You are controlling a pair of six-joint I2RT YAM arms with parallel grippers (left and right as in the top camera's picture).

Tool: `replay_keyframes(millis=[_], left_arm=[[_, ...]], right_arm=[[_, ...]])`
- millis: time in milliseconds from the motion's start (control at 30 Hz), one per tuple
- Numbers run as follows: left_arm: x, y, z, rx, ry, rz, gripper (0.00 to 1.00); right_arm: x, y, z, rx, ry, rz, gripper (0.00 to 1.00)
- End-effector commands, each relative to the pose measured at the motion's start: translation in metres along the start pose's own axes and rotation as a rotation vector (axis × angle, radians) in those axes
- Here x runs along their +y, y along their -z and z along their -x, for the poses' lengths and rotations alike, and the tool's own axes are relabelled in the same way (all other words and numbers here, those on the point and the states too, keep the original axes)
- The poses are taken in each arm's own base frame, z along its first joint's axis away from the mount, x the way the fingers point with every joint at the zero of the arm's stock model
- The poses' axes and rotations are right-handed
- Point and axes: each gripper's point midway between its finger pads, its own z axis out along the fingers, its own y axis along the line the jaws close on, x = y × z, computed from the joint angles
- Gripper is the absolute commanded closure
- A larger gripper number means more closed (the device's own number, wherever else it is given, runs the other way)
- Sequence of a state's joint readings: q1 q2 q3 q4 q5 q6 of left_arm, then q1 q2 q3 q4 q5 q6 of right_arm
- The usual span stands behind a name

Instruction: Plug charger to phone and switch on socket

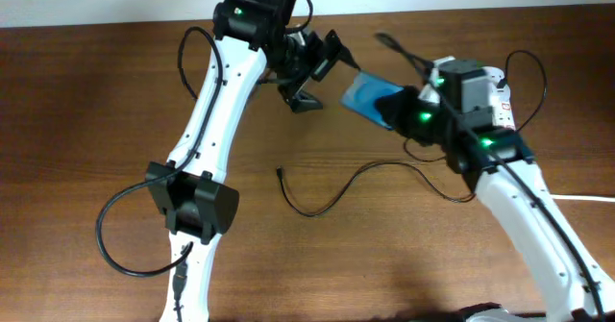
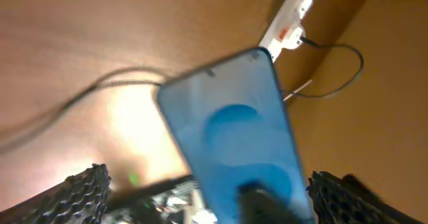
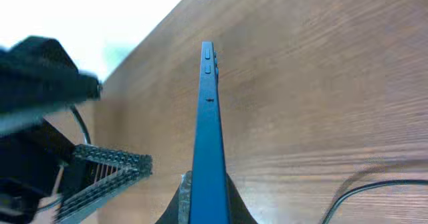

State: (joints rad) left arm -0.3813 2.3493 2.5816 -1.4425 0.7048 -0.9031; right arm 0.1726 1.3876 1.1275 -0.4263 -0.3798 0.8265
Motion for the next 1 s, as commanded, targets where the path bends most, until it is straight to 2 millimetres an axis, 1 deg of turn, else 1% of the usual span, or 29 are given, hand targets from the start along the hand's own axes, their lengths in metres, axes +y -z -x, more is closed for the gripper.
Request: replay_keyframes(millis=[0, 33, 67, 133, 167, 233, 300, 333, 367, 400, 433, 500, 533, 567, 600, 633, 667, 733, 767, 800, 833, 900, 933, 967], left_arm=[[-0.018, 0.015, -0.002, 0.017, -0.422, -0.113, 0.01], [-0.02, 0.018, -0.001, 0.021, -0.459, -0.136, 0.01], [-0.022, 0.025, 0.001, 0.028, -0.499, -0.177, 0.01], [-0.022, 0.037, 0.008, 0.023, -0.507, -0.222, 0.01], [-0.018, 0.048, 0.016, 0.009, -0.532, -0.246, 0.01], [-0.02, 0.066, 0.02, 0.011, -0.636, -0.338, 0.01], [-0.017, 0.071, 0.025, -0.006, -0.661, -0.341, 0.01], [-0.016, 0.071, 0.025, -0.013, -0.697, -0.34, 0.01], [-0.016, 0.071, 0.025, -0.013, -0.697, -0.341, 0.01], [-0.016, 0.071, 0.025, -0.012, -0.696, -0.34, 0.01], [-0.016, 0.071, 0.025, -0.013, -0.696, -0.34, 0.01], [-0.012, 0.07, 0.03, -0.033, -0.694, -0.303, 0.01], [-0.008, 0.068, 0.034, -0.047, -0.691, -0.275, 0.01], [-0.008, 0.068, 0.033, -0.043, -0.687, -0.274, 0.01], [-0.008, 0.068, 0.033, -0.043, -0.688, -0.274, 0.01], [-0.008, 0.067, 0.033, -0.042, -0.689, -0.274, 0.01], [-0.011, 0.066, 0.032, -0.048, -0.728, -0.277, 0.01], [-0.014, 0.063, 0.029, -0.043, -0.747, -0.279, 0.01], [-0.018, 0.06, 0.026, -0.041, -0.763, -0.285, 0.01], [-0.026, 0.06, 0.021, -0.034, -0.798, -0.324, 0.01], [-0.037, 0.062, 0.014, -0.012, -0.834, -0.402, 0.01], [-0.045, 0.065, 0.007, 0.016, -0.855, -0.478, 0.01], [-0.045, 0.064, 0.004, 0.048, -0.845, -0.513, 0.01], [-0.045, 0.062, -0.003, 0.103, -0.86, -0.596, 0.01]], right_arm=[[0.035, 0.042, 0.011, -0.001, 0.116, 0.202, 0.96], [0.039, 0.055, 0.016, -0.018, 0.119, 0.231, 0.96], [0.045, 0.082, 0.025, -0.068, 0.129, 0.274, 0.96], [0.048, 0.121, 0.035, -0.154, 0.14, 0.299, 0.96], [0.044, 0.143, 0.036, -0.203, 0.159, 0.286, 0.96], [0.044, 0.177, 0.025, -0.244, 0.242, 0.295, 0.96], [0.041, 0.193, 0.016, -0.275, 0.239, 0.283, 0.96], [0.035, 0.192, 0.012, -0.276, 0.228, 0.281, 0.96], [0.03, 0.185, 0.011, -0.262, 0.215, 0.284, 0.96], [0.024, 0.177, 0.009, -0.246, 0.185, 0.3, 0.96], [0.019, 0.165, 0.01, -0.238, 0.137, 0.354, 0.96], [0.005, 0.146, 0.014, -0.258, 0.035, 0.412, 0.96], [-0.007, 0.134, 0.017, -0.277, -0.068, 0.471, 0.96], [-0.02, 0.122, 0.02, -0.299, -0.145, 0.511, 0.96], [-0.028, 0.114, 0.022, -0.304, -0.201, 0.522, 0.96], [-0.034, 0.107, 0.025, -0.306, -0.245, 0.525, 0.96], [-0.036, 0.089, 0.032, -0.311, -0.32, 0.528, 0.96], [-0.026, 0.069, 0.039, -0.336, -0.376, 0.558, 0.96], [-0.013, 0.054, 0.042, -0.363, -0.428, 0.607, 0.96], [-0.002, 0.043, 0.041, -0.381, -0.447, 0.645, 0.96], [0.005, 0.035, 0.04, -0.389, -0.474, 0.669, 0.96], [0.012, 0.027, 0.041, -0.389, -0.501, 0.681, 0.96], [0.02, 0.028, 0.046, -0.388, -0.491, 0.697, 0.96], [0.027, 0.032, 0.05, -0.395, -0.483, 0.713, 0.96]])
